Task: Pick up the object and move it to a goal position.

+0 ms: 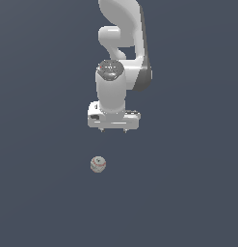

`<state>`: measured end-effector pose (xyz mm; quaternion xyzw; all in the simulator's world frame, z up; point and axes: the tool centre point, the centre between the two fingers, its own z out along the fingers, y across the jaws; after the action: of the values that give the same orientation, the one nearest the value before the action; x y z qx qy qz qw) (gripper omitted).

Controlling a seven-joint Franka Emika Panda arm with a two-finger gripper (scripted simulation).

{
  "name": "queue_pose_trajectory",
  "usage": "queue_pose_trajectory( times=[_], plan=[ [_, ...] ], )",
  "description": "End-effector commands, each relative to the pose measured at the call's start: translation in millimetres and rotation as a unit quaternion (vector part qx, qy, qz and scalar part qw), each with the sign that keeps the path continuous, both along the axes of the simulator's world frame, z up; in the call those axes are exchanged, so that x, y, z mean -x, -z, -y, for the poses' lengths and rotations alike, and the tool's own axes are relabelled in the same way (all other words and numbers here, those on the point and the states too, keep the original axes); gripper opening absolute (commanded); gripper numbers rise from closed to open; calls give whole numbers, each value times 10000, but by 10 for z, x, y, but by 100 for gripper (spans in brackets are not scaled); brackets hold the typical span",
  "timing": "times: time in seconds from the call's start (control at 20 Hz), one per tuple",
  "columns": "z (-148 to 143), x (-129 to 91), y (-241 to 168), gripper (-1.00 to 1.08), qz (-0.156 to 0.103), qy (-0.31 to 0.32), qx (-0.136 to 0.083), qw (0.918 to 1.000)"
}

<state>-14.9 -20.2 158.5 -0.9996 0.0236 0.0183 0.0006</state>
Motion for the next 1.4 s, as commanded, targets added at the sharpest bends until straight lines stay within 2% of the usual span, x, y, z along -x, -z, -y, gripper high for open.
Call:
queue_pose_trajectory(
  times=[0.0, 0.45, 0.8, 1.35],
  plan=[
    [0, 0, 0, 100, 0, 0, 0, 10000],
    [-196, -19, -140, 100, 51, -352, 78, 9993],
    [-165, -58, -117, 100, 52, -410, 73, 9991],
    [48, -379, 45, 100, 79, -1028, 52, 9947]
  ],
)
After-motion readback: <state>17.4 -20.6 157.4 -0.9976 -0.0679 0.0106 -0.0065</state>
